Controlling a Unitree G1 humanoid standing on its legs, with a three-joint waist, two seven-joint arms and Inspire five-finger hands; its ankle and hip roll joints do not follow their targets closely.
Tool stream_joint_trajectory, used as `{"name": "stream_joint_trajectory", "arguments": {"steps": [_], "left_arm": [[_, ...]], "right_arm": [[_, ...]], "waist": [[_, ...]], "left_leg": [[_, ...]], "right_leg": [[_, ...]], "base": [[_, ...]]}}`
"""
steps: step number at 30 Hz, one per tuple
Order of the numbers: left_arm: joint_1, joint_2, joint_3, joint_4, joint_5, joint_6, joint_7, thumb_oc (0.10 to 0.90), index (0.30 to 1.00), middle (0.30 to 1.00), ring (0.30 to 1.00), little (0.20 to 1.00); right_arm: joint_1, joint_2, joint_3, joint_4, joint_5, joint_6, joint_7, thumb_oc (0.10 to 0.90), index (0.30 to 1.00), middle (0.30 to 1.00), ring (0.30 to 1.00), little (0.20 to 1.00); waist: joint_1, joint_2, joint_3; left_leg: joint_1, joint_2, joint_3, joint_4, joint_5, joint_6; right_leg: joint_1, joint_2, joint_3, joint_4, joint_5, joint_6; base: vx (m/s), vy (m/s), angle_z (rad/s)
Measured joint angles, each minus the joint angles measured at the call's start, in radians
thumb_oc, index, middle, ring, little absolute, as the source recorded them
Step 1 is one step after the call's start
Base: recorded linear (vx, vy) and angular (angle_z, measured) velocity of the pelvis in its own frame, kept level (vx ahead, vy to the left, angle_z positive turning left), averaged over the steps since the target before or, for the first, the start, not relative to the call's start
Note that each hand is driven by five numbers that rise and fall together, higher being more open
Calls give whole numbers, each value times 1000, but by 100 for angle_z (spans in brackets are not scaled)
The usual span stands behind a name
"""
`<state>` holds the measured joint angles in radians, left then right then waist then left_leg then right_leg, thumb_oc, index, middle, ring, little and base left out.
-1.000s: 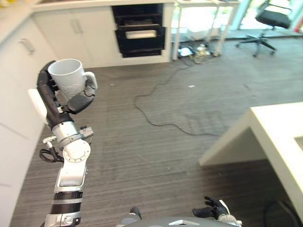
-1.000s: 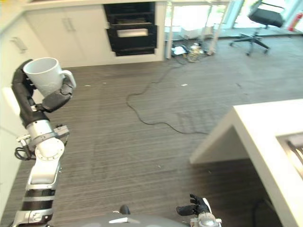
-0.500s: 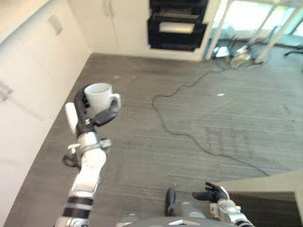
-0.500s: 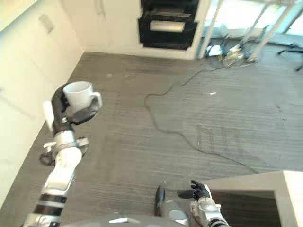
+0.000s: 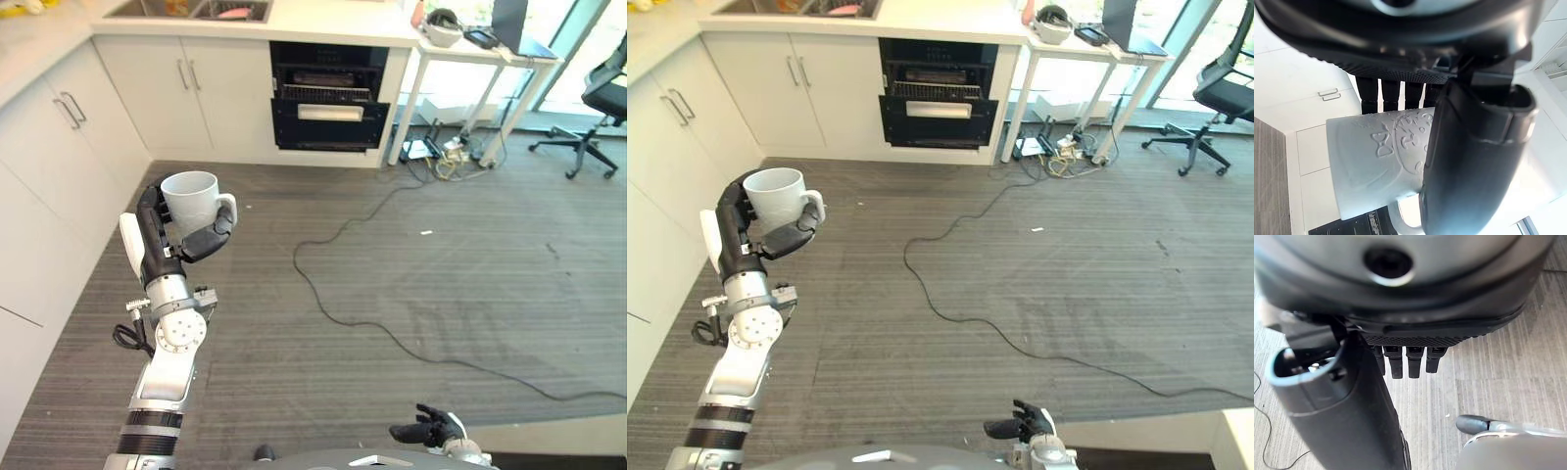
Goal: Place the dishes in the dishwasher.
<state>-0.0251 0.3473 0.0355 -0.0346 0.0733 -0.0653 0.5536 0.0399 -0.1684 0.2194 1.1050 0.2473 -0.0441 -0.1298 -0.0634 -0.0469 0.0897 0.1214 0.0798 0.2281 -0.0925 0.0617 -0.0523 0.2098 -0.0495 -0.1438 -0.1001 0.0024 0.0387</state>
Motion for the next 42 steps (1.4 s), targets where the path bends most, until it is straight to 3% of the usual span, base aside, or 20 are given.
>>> {"name": "stream_joint_trajectory", "arguments": {"steps": [13,20,31,34,36,42], "left_arm": [[1,0,0,0,0,0,1,400,300,300,300,300],[2,-1,0,0,0,0,1,400,300,300,300,300],[3,-1,3,0,0,0,2,400,300,300,300,300],[-15,17,-81,-3,3,6,-48,400,300,300,300,300],[-27,20,-145,-9,13,1,-72,400,300,300,300,300],[4,12,-185,-10,1,-1,-114,400,300,300,300,300]], "right_arm": [[-23,-21,-1,1,1,0,-3,800,900,900,900,900],[12,-26,-2,1,1,0,-4,800,900,900,900,900],[12,-25,-1,0,1,3,-4,800,900,900,900,900],[14,-5,-71,130,49,-9,26,800,900,900,900,900],[27,15,-75,169,84,9,32,800,900,900,900,900],[20,3,-67,154,88,10,33,800,900,900,900,900]], "waist": [[-4,10,-8],[-5,9,-12],[-3,7,-14],[-38,17,-7],[-37,0,-10],[-46,3,14]], "left_leg": [[-4,1,0,-1,-3,-4],[-18,-3,-5,-6,-10,-23],[-25,-8,-7,-1,-1,-13],[-18,-21,-82,0,3,-7],[-14,-32,-94,0,3,-8],[-10,-31,-112,-1,7,-14]], "right_leg": [[-5,0,2,-1,-21,26],[-21,-4,2,-6,-35,13],[-24,-7,0,-1,-29,7],[-2,-2,76,20,-38,13],[14,-13,116,8,-56,25],[31,-8,117,1,-58,11]], "base": [[-215,-367,-2],[-107,-404,1],[32,-95,1],[22,-35,49],[30,-32,23],[43,-35,4]]}}
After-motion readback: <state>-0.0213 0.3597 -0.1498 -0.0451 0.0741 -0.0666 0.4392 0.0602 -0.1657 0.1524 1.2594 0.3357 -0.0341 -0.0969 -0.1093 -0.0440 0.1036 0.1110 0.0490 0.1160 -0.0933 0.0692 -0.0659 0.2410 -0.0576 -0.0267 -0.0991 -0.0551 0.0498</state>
